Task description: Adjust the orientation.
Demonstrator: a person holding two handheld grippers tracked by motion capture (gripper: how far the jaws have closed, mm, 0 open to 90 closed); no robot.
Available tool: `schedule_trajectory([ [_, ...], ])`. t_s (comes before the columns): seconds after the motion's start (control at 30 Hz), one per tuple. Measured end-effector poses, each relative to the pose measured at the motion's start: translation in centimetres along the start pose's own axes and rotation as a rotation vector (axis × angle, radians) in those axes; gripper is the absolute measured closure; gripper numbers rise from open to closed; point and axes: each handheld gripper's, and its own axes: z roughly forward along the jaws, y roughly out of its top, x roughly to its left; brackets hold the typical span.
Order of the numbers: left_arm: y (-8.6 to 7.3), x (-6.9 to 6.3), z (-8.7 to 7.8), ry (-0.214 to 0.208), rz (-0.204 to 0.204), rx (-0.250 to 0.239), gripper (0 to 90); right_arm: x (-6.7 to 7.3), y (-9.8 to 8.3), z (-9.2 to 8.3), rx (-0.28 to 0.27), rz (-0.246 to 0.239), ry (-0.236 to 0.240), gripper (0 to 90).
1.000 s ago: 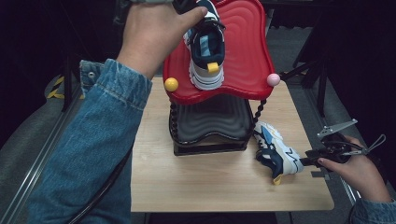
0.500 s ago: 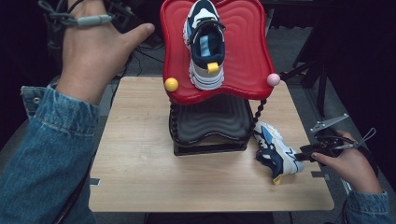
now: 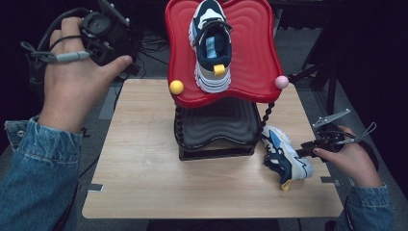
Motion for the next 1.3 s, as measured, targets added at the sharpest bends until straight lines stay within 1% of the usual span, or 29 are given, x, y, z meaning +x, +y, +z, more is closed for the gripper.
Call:
schedule_trajectory([
  [0.03,-0.5,0.2,0.4,0.0,-0.003,0.007,52.4,-0.1,0.2,0.0,-0.003,-0.005,-0.002,58.0],
  [0.07,-0.5,0.2,0.4,0.0,-0.003,0.007,52.3,-0.1,0.2,0.0,-0.003,-0.005,-0.002,58.0],
  [0.1,-0.9,0.4,0.8,-0.006,-0.003,0.01,52.3,-0.1,0.5,0.0,-0.004,-0.002,-0.003,58.8],
  [0.17,-1.7,0.9,1.7,-0.018,-0.02,0.015,51.6,-0.2,1.0,0.1,-0.011,-0.007,-0.007,59.7],
  [0.27,-2.7,1.8,2.7,-0.022,-0.026,0.033,50.7,-0.6,1.4,0.3,-0.015,-0.012,-0.018,62.6],
  [0.3,-3.0,2.1,3.1,-0.021,-0.032,0.038,50.7,-0.8,1.5,0.4,-0.015,-0.009,-0.014,63.6],
  [0.37,-3.6,2.4,3.8,-0.029,-0.04,0.041,50.7,-1.1,1.7,0.5,-0.006,0.011,0.004,66.3],
  [0.43,-4.1,2.6,4.9,-0.036,-0.049,0.054,50.6,-1.3,1.9,0.6,-0.001,0.007,-0.007,70.4],
  [0.47,-4.4,2.7,5.4,-0.043,-0.047,0.06,50.6,-1.4,2.0,0.7,0.011,0.006,-0.015,73.2],
  [0.5,-4.6,2.8,5.8,-0.049,-0.049,0.065,50.6,-1.5,2.1,0.8,0.023,0.0,-0.016,76.1],
  [0.57,-5.0,2.9,6.5,-0.059,-0.056,0.07,50.6,-1.4,2.3,0.8,0.029,-0.008,-0.031,83.3],
  [0.6,-5.3,3.0,6.9,-0.06,-0.055,0.069,50.6,-1.5,2.4,0.8,0.026,-0.012,-0.033,85.5],
  [0.63,-5.5,3.0,7.2,-0.061,-0.06,0.071,50.6,-1.5,2.5,0.8,0.011,-0.019,-0.034,88.0],
  [0.67,-5.8,3.0,7.5,-0.062,-0.06,0.074,50.6,-1.4,2.7,0.7,-0.003,-0.014,-0.031,89.6],
  [0.8,-6.6,3.1,8.6,-0.059,-0.065,0.078,49.9,-1.3,3.1,0.6,-0.045,-0.016,-0.001,90.0],
  [0.87,-6.8,3.2,9.0,-0.057,-0.059,0.09,49.4,-1.2,3.4,0.9,-0.038,-0.016,0.01,90.0],
  [1.0,-7.2,3.2,9.5,-0.051,-0.052,0.093,49.1,-1.0,4.0,2.0,-0.049,-0.026,0.011,90.0],
  [1.07,-7.4,3.2,9.6,-0.048,-0.052,0.093,48.9,-1.0,4.3,2.7,-0.041,-0.035,0.007,90.0],
  [1.13,-7.7,3.1,9.7,-0.046,-0.058,0.104,50.2,-1.0,4.7,3.3,-0.035,-0.042,0.002,90.0],
  [1.2,-7.9,3.0,9.8,-0.051,-0.059,0.097,50.5,-1.1,4.8,3.5,-0.026,-0.041,-0.005,90.0],
  [1.27,-8.2,3.0,10.1,-0.052,-0.056,0.099,50.0,-1.3,4.9,3.7,-0.044,-0.045,-0.008,90.0],
  [1.3,-8.3,3.0,10.2,-0.052,-0.051,0.1,49.9,-1.3,5.0,3.8,-0.041,-0.038,-0.005,90.0],
])
